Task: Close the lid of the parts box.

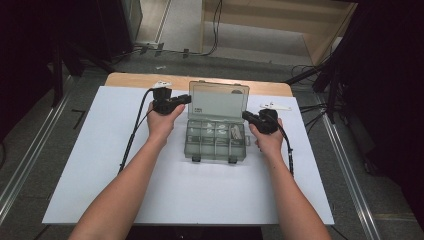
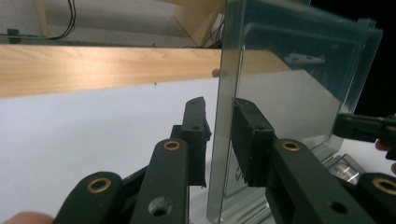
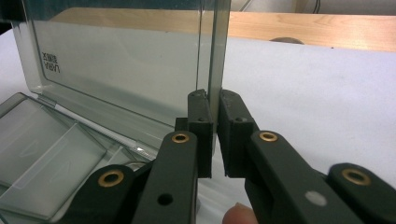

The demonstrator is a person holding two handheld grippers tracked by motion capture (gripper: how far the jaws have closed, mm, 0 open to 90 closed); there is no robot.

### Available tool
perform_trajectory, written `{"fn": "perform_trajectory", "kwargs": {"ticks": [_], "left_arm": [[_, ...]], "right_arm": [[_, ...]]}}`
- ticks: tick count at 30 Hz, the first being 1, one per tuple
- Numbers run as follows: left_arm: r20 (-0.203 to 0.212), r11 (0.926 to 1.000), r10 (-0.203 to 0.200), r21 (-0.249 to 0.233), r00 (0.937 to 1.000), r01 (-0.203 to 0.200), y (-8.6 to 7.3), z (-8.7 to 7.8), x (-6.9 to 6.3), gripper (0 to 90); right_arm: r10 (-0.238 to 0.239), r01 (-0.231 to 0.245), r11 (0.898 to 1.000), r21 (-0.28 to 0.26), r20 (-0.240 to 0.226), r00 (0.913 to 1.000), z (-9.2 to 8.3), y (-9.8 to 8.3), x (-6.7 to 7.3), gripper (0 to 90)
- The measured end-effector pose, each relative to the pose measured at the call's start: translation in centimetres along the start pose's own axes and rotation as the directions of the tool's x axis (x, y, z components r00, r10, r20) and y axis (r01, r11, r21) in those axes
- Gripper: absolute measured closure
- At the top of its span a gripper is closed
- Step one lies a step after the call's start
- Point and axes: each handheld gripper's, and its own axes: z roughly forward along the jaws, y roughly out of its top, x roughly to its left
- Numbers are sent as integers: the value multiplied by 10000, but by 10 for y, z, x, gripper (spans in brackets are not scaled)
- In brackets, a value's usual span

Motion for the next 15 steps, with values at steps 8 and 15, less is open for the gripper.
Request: {"fn": "perform_trajectory", "kwargs": {"ticks": [8, 15], "left_arm": [[-12, 9998, 181, 46, 9998, -181, 5, 5, -2, 775], [-69, 9983, 565, -114, 9984, -565, 3, 1, -3, 825]], "right_arm": [[-55, 55, 10000, -27, 3, 10000, 0, -1, 0, 828], [165, -165, 9998, 138, -13, 9999, 1, 2, -1, 808]]}}
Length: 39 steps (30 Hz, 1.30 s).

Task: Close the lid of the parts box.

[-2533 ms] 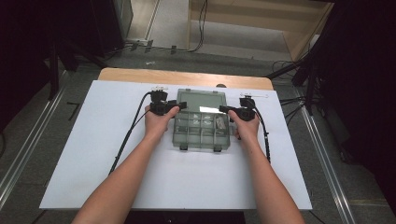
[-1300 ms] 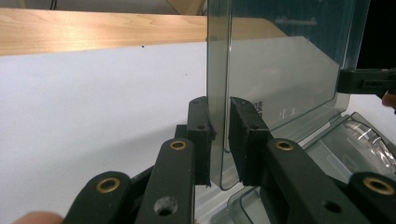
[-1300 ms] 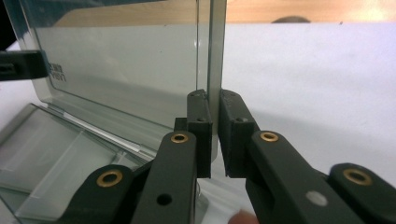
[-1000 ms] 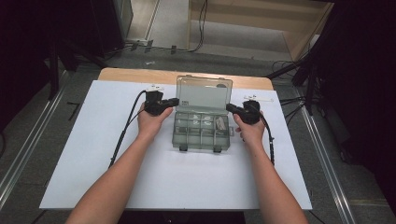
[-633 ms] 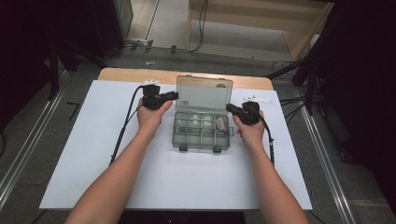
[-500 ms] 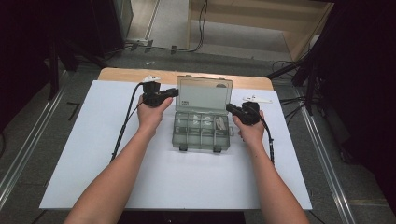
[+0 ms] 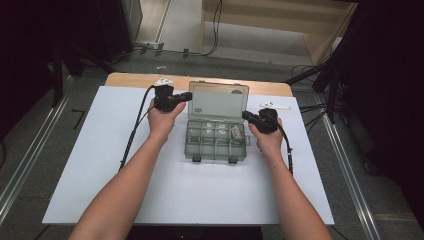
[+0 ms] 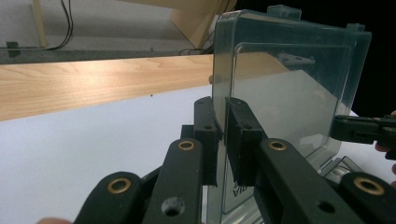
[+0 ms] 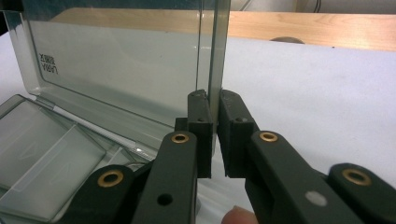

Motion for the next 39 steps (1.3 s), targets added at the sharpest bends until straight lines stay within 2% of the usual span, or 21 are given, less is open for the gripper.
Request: {"fn": "perform_trajectory", "kwargs": {"ticks": [2, 3, 4, 5, 8, 9, 10, 14, 16, 18, 24, 26, 31, 34, 37, 39], "left_arm": [[-27, 9999, 81, -72, 10000, -81, -1, 0, -2, 826], [-52, 9999, 93, -116, 9999, -94, -2, 0, -2, 826], [-40, 9998, 121, -146, 9999, -121, -2, -1, -2, 826], [-43, 9998, 110, -193, 9999, -110, -3, -1, -3, 826], [-38, 9993, 217, -306, 9998, -218, -5, -2, -3, 827], [-42, 9991, 264, -325, 9996, -265, -5, -3, -4, 827], [-71, 9989, 291, -373, 9996, -293, -5, -3, -5, 827], [-99, 9973, 487, -551, 9988, -492, -8, -5, -6, 827], [-119, 9959, 608, -666, 9981, -615, -9, -6, -7, 827], [-152, 9945, 655, -812, 9977, -665, -11, -7, -9, 828], [-161, 9921, 778, -976, 9968, -790, -13, -7, -10, 829], [-157, 9914, 865, -968, 9961, -876, -13, -8, -10, 829], [-135, 9927, 763, -929, 9970, -772, -13, -8, -9, 828], [3, 9958, 322, -856, 9995, -320, -12, -8, -7, 813], [219, 9970, -71, -767, 9997, 88, -11, -10, -5, 670], [322, 9973, -30, -730, 9995, 53, -9, -13, -5, 631]], "right_arm": [[109, -108, 9999, 109, -27, 9999, -1, 1, 0, 783], [200, -199, 9998, 42, -158, 9997, -2, 2, -1, 693], [401, -403, 9991, -97, -230, 9989, -3, 3, -3, 674], [613, -619, 9978, -230, -244, 9978, -6, 5, -4, 674], [820, -826, 9957, -421, -156, 9965, -10, 15, -8, 674], [724, -728, 9960, -517, -97, 9973, -13, 24, -7, 674], [724, -728, 9960, -517, -97, 9973, -13, 24, -7, 674], [499, -503, 9961, -730, -72, 9987, -17, 46, 0, 692], [470, -468, 9963, -719, 14, 9989, -17, 49, 1, 698], [456, -443, 9971, -611, 196, 9988, -17, 54, 2, 739], [598, -592, 9973, -438, 119, 9981, -13, 54, 1, 800], [501, -493, 9981, -366, 204, 9985, -14, 53, 2, 822], [250, -230, 9983, -540, 363, 9990, -16, 51, 6, 831], [91, -66, 9976, -683, 363, 9993, -17, 49, 7, 831], [-36, 66, 9969, -780, 379, 9993, -18, 48, 8, 831], [-127, 157, 9966, -805, 380, 9992, -19, 48, 9, 831]]}}
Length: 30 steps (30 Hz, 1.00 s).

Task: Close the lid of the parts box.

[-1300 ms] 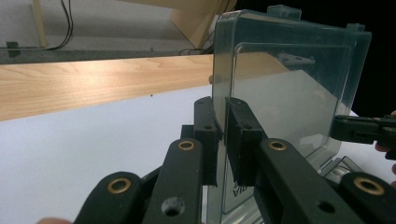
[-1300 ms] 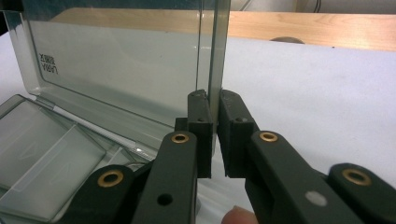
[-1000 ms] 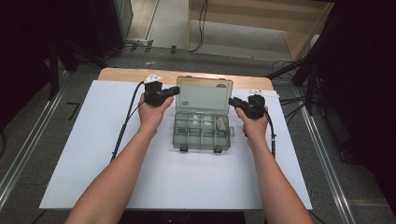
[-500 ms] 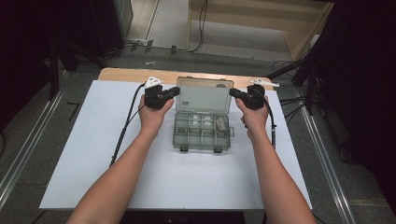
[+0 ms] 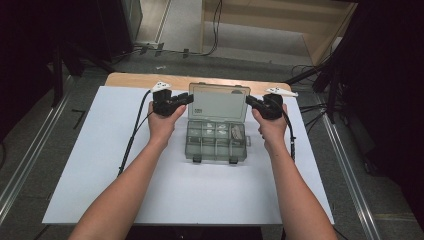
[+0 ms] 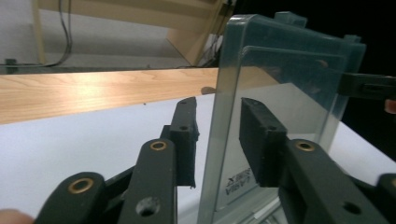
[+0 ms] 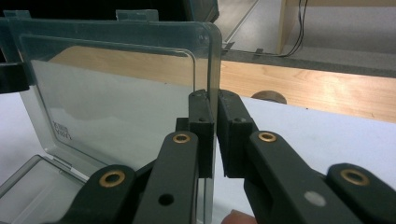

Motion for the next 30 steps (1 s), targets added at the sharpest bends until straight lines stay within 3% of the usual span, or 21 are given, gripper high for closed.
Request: {"fn": "perform_trajectory", "kwargs": {"ticks": [5, 11, 14, 17, 22, 25, 30], "left_arm": [[684, 9997, -233, -89, 9974, 239, 6, -9, 3, 629], [1009, 9995, -189, -252, 9947, 216, 18, -18, 7, 751], [916, 9995, 44, -329, 9958, -13, 22, -20, 9, 831], [791, 9994, -186, -285, 9967, 209, 24, -19, 16, 890], [452, 9968, -799, 46, 9958, 798, 25, -7, 24, 891], [279, 9959, -797, 443, 9964, 785, 25, 3, 25, 892], [418, 9942, -900, 622, 9951, 874, 28, 11, 25, 892]], "right_arm": [[-207, 207, 9996, -172, -3, 9998, -1, -2, 1, 831], [-389, 388, 9986, -358, 3, 9992, -5, -5, 2, 831], [-470, 470, 9981, -392, 15, 9989, -6, -6, 3, 830], [-527, 529, 9976, -437, 40, 9986, -8, -7, 4, 829], [-501, 498, 9966, -659, -33, 9987, -10, -10, 5, 824], [-554, 551, 9954, -787, -14, 9985, -12, -12, 6, 821], [-615, 590, 9927, -1049, -206, 9979, -16, -17, 6, 812]]}}
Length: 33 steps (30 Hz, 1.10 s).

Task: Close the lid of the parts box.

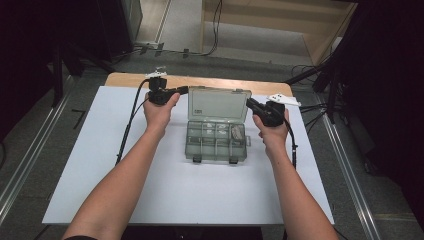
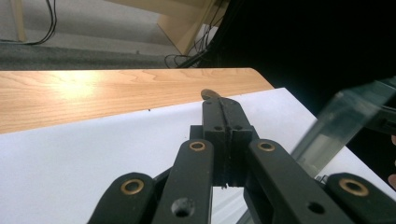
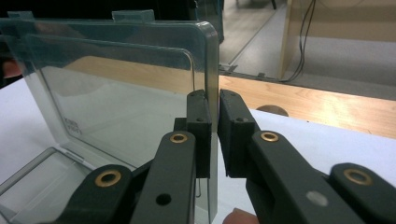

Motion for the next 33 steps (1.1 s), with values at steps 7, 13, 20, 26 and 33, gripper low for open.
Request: {"fn": "perform_trajectory", "kwargs": {"ticks": [7, 13, 20, 26, 33], "left_arm": [[700, 9994, 224, 230, 9973, -240, 0, 10, -12, 892], [942, 9992, 367, 133, 9949, -381, 2, 6, -17, 893], [1100, 9990, 428, 84, 9930, -440, 1, 4, -21, 893], [1191, 9989, 463, -33, 9918, -463, -2, 2, -23, 893], [1411, 9985, 548, -67, 9885, -544, -6, -3, -27, 894]], "right_arm": [[-84, 79, 9999, -152, -340, 9994, -6, -4, -1, 801], [267, -277, 9995, -134, -695, 9972, -12, -1, -3, 689], [698, -707, 9975, -26, -1303, 9890, -27, -3, -13, 534], [675, -659, 9977, 184, -1030, 9924, -37, -9, -21, 657], [965, -929, 9922, 829, -398, 9945, -29, -6, -17, 867]]}}
